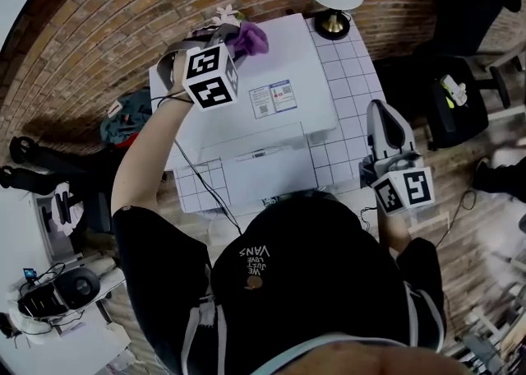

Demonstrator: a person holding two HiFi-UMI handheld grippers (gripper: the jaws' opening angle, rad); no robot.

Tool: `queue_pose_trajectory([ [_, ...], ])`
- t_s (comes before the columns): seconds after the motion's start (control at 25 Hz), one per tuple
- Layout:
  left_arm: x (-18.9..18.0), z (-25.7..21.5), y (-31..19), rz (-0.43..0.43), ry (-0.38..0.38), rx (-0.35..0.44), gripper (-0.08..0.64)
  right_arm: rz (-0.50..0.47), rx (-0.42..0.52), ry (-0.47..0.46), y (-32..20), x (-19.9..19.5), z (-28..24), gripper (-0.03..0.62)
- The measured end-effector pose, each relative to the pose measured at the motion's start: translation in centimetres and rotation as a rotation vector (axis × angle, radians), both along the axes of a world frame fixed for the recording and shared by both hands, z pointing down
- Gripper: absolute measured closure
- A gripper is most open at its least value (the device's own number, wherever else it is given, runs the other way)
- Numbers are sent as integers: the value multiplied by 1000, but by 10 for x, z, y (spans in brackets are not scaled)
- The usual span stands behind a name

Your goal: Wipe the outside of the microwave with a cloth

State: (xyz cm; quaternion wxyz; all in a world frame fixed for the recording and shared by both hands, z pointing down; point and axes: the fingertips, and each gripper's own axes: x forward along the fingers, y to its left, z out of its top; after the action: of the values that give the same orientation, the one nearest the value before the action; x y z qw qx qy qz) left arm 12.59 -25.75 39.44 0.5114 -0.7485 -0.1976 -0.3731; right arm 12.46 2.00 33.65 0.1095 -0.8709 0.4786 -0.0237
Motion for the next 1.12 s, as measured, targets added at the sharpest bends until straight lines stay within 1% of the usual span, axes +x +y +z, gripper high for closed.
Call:
queue_pose_trajectory([
  [0.08, -33, 1, -24, -35, -6, 8, 426, -24, 4, 4, -15, -13, -2, 595],
  [0.4, -161, 6, -110, -211, -32, -8, 426, -128, 8, 17, -77, -62, -7, 595],
  [0.52, -200, 13, -129, -252, -56, -10, 426, -159, 11, 19, -95, -77, -6, 595],
  [0.64, -227, 22, -140, -277, -78, -16, 426, -180, 14, 21, -108, -87, -6, 595],
  [0.72, -236, 25, -142, -278, -89, -18, 426, -187, 15, 19, -113, -91, -6, 595],
  [0.84, -232, 26, -137, -261, -91, -22, 426, -190, 17, 15, -115, -93, -5, 594],
  [0.96, -213, 27, -125, -221, -92, -15, 426, -180, 18, 13, -110, -88, -5, 595],
  [1.12, -176, 27, -97, -145, -98, -4, 426, -151, 17, 12, -93, -73, -4, 595],
])
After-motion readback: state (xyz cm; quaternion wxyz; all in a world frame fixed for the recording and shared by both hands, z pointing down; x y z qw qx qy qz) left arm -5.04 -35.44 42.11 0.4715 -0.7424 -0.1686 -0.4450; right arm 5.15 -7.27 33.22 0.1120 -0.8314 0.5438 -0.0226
